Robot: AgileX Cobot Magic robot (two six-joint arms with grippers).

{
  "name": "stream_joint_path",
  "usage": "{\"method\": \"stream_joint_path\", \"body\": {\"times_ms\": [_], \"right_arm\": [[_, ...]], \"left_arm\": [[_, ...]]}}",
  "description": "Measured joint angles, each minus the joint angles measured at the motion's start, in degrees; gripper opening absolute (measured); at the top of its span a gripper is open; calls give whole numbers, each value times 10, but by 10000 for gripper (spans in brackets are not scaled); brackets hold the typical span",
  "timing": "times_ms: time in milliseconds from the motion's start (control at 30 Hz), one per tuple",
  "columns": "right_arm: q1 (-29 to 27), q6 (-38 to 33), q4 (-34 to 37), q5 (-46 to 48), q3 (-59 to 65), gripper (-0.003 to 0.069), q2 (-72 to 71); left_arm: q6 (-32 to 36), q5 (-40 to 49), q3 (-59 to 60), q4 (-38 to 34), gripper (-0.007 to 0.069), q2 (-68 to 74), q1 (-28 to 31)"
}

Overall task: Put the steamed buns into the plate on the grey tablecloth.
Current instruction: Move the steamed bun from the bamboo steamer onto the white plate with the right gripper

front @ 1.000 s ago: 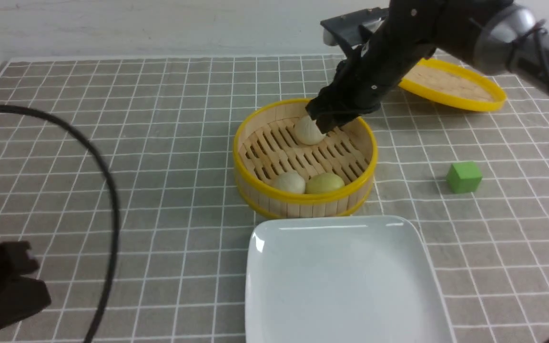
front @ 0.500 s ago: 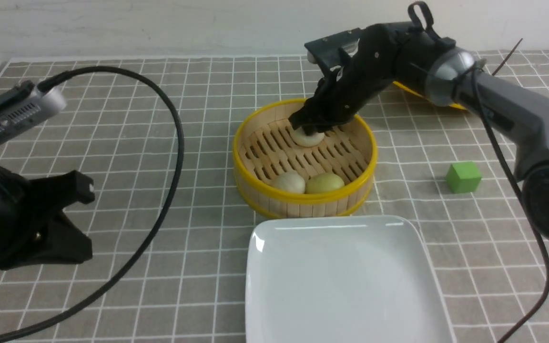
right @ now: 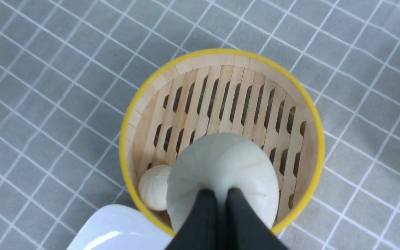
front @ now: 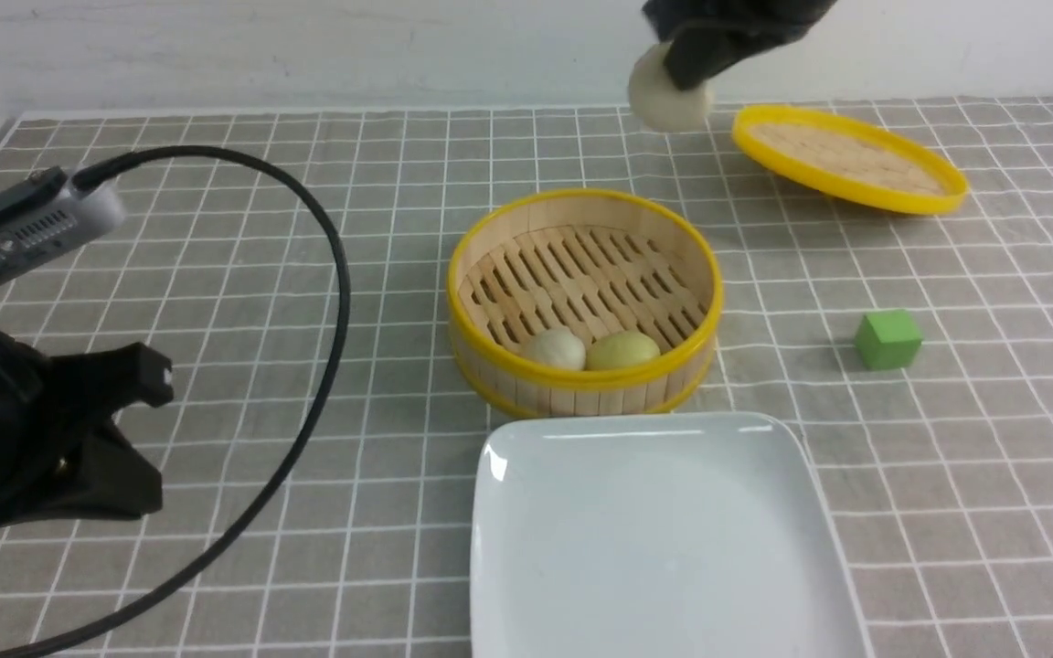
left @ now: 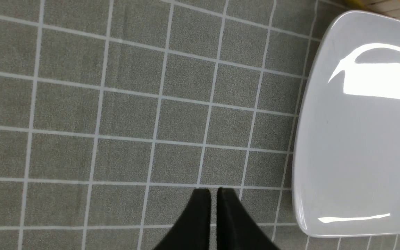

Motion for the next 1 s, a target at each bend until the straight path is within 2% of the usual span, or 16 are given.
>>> {"method": "stream_joint_path", "body": {"times_ms": [100, 133, 233, 267, 400, 467, 500, 567, 633, 667, 700, 733, 800, 900, 1000], "right_arm": [[0, 19, 0, 0, 87, 15, -55], [1, 26, 0, 1, 168, 15, -93], [6, 29, 8, 0, 291, 15, -141], [9, 32, 25, -15, 382, 15, -169], [12, 37, 83, -134, 533, 22, -192], [12, 0, 121, -261, 636, 46, -183], [12, 0, 124, -261, 642, 49, -182], [12, -39, 155, -342, 697, 101, -162], [12, -63, 173, -367, 712, 185, -146], [12, -65, 175, -369, 712, 185, -146], [12, -82, 181, -373, 712, 261, -138], [12, -89, 181, -370, 708, 318, -138], [9, -93, 179, -358, 698, 374, -138], [-14, -94, 170, -297, 632, 511, -147], [-28, -96, 159, -272, 557, 567, -152]], "left_arm": [[0, 0, 0, -1, 58, 0, 0], [0, 0, 0, 0, 63, 0, 0], [0, -1, 0, 0, 67, 0, 0], [3, -4, 0, 1, 71, 0, 0], [9, -4, 0, 4, 73, 0, 0], [10, -4, 0, 6, 77, 0, 0], [10, -4, 0, 7, 77, 0, 0], [10, -5, 0, 12, 84, 0, 0], [11, -5, 0, 13, 92, 0, 0], [11, -5, 0, 13, 92, 0, 0], [11, -5, 0, 15, 100, 0, 0], [11, -5, 0, 16, 104, 0, 0], [11, -5, 0, 16, 107, 0, 0], [11, -5, 0, 16, 109, 0, 0], [11, -7, 0, 16, 114, 0, 0]]}}
